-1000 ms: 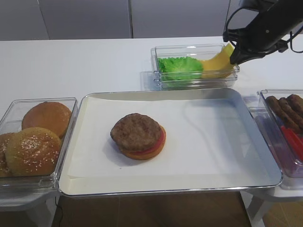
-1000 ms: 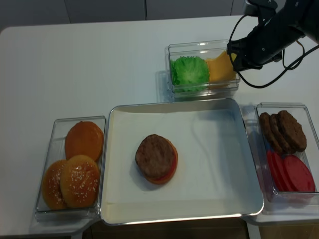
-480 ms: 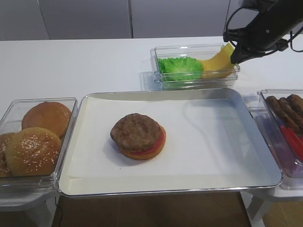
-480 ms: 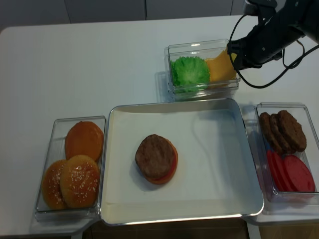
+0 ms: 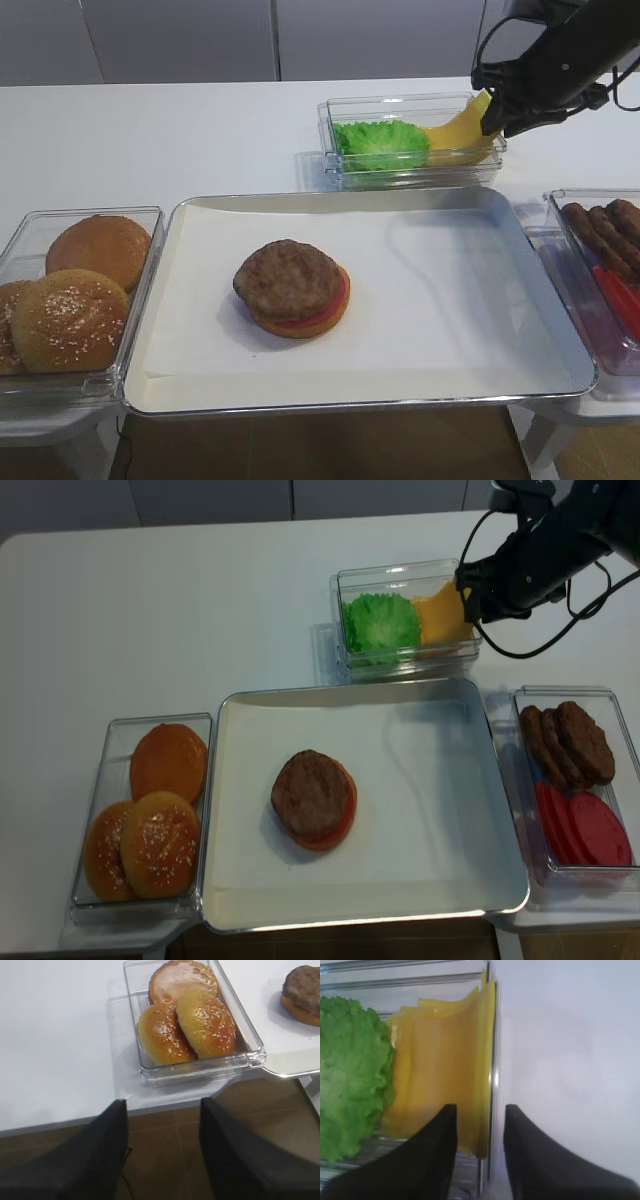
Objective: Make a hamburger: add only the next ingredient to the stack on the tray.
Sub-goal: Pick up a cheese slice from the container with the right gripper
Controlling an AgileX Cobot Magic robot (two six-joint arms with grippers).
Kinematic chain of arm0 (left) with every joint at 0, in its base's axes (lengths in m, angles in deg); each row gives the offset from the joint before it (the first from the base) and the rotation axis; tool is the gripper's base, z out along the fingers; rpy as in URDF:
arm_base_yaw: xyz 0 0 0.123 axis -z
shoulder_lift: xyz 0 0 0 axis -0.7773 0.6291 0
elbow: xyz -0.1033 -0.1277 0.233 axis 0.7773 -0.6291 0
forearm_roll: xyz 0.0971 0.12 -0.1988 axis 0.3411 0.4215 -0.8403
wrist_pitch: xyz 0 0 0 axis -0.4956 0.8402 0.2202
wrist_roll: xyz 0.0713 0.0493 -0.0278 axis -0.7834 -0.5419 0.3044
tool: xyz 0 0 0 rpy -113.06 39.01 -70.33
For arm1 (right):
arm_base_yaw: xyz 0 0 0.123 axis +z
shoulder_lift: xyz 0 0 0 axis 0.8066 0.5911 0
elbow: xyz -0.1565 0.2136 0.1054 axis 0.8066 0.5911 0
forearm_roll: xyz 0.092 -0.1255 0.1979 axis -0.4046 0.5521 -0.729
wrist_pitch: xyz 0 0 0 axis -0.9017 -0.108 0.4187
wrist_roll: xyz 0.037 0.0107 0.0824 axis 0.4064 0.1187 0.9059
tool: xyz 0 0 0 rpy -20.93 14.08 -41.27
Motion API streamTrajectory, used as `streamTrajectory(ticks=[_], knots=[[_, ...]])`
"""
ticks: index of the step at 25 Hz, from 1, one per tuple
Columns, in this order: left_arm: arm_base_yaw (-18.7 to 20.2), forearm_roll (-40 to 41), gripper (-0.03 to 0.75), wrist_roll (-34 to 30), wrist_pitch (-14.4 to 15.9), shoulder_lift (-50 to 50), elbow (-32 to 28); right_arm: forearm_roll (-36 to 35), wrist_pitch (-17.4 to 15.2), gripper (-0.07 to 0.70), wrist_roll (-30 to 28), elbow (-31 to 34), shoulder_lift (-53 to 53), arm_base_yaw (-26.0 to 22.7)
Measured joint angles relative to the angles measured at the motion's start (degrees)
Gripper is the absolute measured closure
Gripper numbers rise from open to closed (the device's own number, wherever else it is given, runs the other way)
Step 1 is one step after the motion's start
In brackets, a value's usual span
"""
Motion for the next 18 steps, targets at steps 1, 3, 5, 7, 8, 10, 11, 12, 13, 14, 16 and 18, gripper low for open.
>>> streamTrajectory(ticks=[1, 3, 5, 7, 8, 10, 11, 12, 13, 14, 16, 18], knots=[[0.00, 0.00, 0.363, 0.00, 0.00, 0.00, 0.00, 0.00, 0.00, 0.390, 0.00, 0.00, 0.00, 0.00], [0.00, 0.00, 0.363, 0.00, 0.00, 0.00, 0.00, 0.00, 0.00, 0.381, 0.00, 0.00, -0.10, 0.00], [0.00, 0.00, 0.363, 0.00, 0.00, 0.00, 0.00, 0.00, 0.00, 0.379, 0.00, 0.00, -0.34, 0.00], [0.00, 0.00, 0.363, 0.00, 0.00, 0.00, 0.00, 0.00, 0.00, 0.386, 0.00, 0.00, -0.56, 0.00], [0.00, 0.00, 0.363, 0.00, 0.00, 0.00, 0.00, 0.00, 0.00, 0.396, 0.00, 0.00, -0.70, 0.00], [0.00, 0.00, 0.363, 0.00, 0.00, 0.00, 0.00, 0.00, 0.00, 0.430, 0.00, 0.00, -0.94, 0.00], [0.00, 0.00, 0.363, 0.00, 0.00, 0.00, 0.00, 0.00, 0.00, 0.453, 0.00, 0.00, -0.94, 0.00], [0.00, 0.00, 0.363, 0.00, 0.00, 0.00, 0.00, 0.00, 0.00, 0.476, 0.00, 0.00, -1.07, 0.00], [0.00, 0.00, 0.363, 0.00, 0.00, 0.00, 0.00, 0.00, 0.00, 0.496, 0.00, 0.00, -1.07, 0.00], [0.00, 0.00, 0.363, 0.00, 0.00, 0.00, 0.00, 0.00, 0.00, 0.520, 0.00, 0.00, -1.07, 0.00], [0.00, 0.00, 0.363, 0.00, 0.00, 0.00, 0.00, 0.00, 0.00, 0.563, 0.00, 0.00, -1.07, 0.00], [0.00, 0.00, 0.363, 0.00, 0.00, 0.00, 0.00, 0.00, 0.00, 0.596, 0.00, 0.00, -1.07, 0.00]])
